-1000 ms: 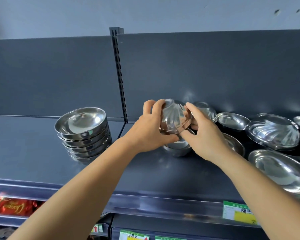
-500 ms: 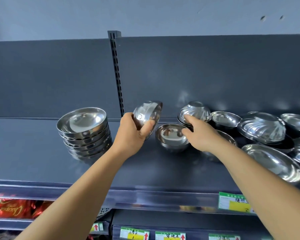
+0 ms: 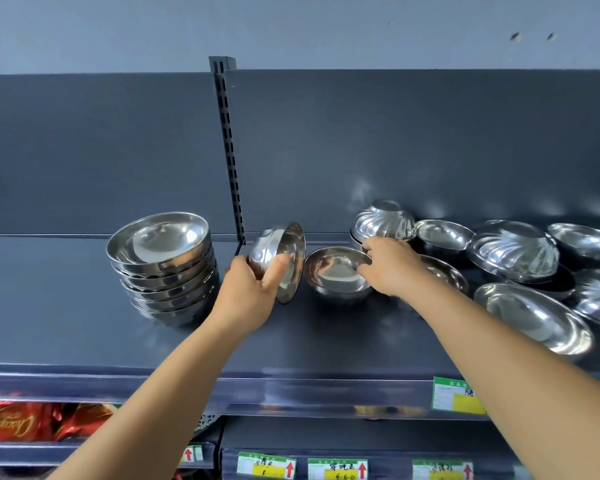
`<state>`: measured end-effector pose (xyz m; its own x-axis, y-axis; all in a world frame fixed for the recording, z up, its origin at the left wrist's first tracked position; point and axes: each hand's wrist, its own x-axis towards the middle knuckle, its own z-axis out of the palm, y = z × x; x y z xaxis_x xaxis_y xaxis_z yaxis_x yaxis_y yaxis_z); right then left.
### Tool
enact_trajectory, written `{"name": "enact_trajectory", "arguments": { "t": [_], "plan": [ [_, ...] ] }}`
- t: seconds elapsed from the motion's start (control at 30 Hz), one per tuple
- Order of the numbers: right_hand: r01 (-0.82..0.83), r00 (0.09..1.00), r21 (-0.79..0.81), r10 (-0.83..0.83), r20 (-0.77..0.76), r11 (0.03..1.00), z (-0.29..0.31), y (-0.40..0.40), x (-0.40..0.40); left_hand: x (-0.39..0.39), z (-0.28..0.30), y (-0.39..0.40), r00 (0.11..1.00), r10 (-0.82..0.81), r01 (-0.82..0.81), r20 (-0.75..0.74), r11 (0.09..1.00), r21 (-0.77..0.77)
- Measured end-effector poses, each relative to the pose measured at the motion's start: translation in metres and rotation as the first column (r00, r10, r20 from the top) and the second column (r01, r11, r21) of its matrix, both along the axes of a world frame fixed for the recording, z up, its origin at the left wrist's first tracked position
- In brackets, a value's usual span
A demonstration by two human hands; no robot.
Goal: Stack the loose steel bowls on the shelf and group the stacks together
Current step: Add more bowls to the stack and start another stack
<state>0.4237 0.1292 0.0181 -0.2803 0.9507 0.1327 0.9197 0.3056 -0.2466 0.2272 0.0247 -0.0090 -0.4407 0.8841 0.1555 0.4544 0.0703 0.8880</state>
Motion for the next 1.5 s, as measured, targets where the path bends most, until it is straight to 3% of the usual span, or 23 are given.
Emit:
{"name": "enact_trajectory", "arguments": {
  "t": [0.13,0.4,0.57,0.83,1.07,1.2,1.5],
  "plan": [
    [-0.031,0.997,-0.033,0.029,-0.071,0.999,0.003,-0.005,0.002,-0.004,-0.004,-0.004,1.0,-0.006,0.006,0.03,1.0,-0.009],
    [-0.056,0.997,-0.004,0.056,-0.047,0.998,0.006,-0.02,0.002,0.011,-0.003,-0.02,0.986,-0.062,0.056,0.153,0.997,0.046],
    [-0.039,0.994,0.061,0.045,-0.101,0.997,0.011,-0.026,0.006,0.015,0.003,-0.031,0.984,-0.014,0.002,0.175,0.998,0.07],
    [0.04,0.949,0.246,0.041,-0.313,0.968,0.054,-0.041,0.031,0.018,0.052,-0.04,0.994,0.105,-0.111,0.04,0.974,0.197],
    [-0.078,0.871,0.297,0.21,-0.444,0.952,0.094,-0.069,0.017,-0.008,0.108,-0.058,0.935,0.301,-0.25,-0.188,0.935,0.25],
    [-0.129,0.829,0.301,0.269,-0.491,0.945,0.105,-0.071,-0.012,-0.041,0.13,-0.074,0.897,0.371,-0.324,-0.239,0.921,0.214],
    [-0.167,0.728,0.17,0.238,-0.643,0.971,0.111,-0.066,-0.1,-0.113,0.123,-0.076,0.92,0.39,-0.388,-0.03,0.92,0.059]
  ]
}}
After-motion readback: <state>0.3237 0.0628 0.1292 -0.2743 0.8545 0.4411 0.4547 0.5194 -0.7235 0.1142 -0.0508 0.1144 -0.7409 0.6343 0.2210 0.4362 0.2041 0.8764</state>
